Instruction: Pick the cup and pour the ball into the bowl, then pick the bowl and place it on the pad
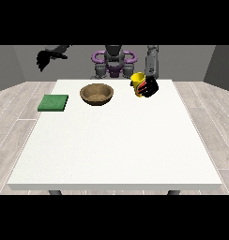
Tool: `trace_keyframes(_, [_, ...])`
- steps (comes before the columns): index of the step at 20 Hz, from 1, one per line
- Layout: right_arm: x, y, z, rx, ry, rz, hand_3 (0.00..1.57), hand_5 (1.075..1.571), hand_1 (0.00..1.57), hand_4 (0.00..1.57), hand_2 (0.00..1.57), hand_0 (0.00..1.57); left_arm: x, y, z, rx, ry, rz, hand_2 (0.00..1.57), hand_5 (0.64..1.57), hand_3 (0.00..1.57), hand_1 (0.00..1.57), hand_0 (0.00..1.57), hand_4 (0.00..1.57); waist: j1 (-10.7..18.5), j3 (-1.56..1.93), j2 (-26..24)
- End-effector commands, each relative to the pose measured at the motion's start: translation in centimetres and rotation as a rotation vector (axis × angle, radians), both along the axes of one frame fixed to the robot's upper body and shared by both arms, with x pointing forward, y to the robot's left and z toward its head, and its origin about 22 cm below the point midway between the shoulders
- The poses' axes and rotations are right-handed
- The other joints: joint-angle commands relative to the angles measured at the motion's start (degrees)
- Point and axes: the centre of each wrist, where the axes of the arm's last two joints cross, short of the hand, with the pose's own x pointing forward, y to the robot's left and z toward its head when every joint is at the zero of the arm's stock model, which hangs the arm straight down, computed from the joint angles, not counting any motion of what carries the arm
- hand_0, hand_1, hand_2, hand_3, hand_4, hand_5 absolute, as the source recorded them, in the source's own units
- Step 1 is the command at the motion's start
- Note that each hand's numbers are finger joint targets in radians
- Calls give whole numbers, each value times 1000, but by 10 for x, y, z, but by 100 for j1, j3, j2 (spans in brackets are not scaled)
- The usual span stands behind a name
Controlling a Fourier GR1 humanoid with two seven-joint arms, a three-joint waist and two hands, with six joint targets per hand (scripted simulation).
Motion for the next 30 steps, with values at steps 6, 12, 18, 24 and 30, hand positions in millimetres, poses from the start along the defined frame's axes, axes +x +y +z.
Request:
trace_keyframes(6, [6,-12,-17,21,63,-49,0,1568,0,0,0,0,67,4,100,340,60,103,1571,1278,1571,1473,1473,1571,216,-21,-371])
trace_keyframes(12, [-23,-38,-49,39,100,-83,0,1568,0,0,0,0,57,-37,82,396,132,41,1571,1273,1571,1491,1491,1571,415,-29,-557])
trace_keyframes(18, [-14,-13,-46,52,98,12,0,1570,0,0,0,0,73,-47,100,599,122,178,1571,1244,1571,1501,1501,1508,-130,-28,-631])
trace_keyframes(24, [-18,-33,-55,59,156,-46,0,1571,0,0,0,0,72,-123,104,916,36,104,1571,1244,1571,1554,1554,1571,122,-16,-983])
trace_keyframes(30, [-11,-43,-45,42,143,-23,0,1571,0,0,0,0,64,-179,106,1247,-10,-7,1571,1204,1571,1482,1482,1571,65,-20,-982])
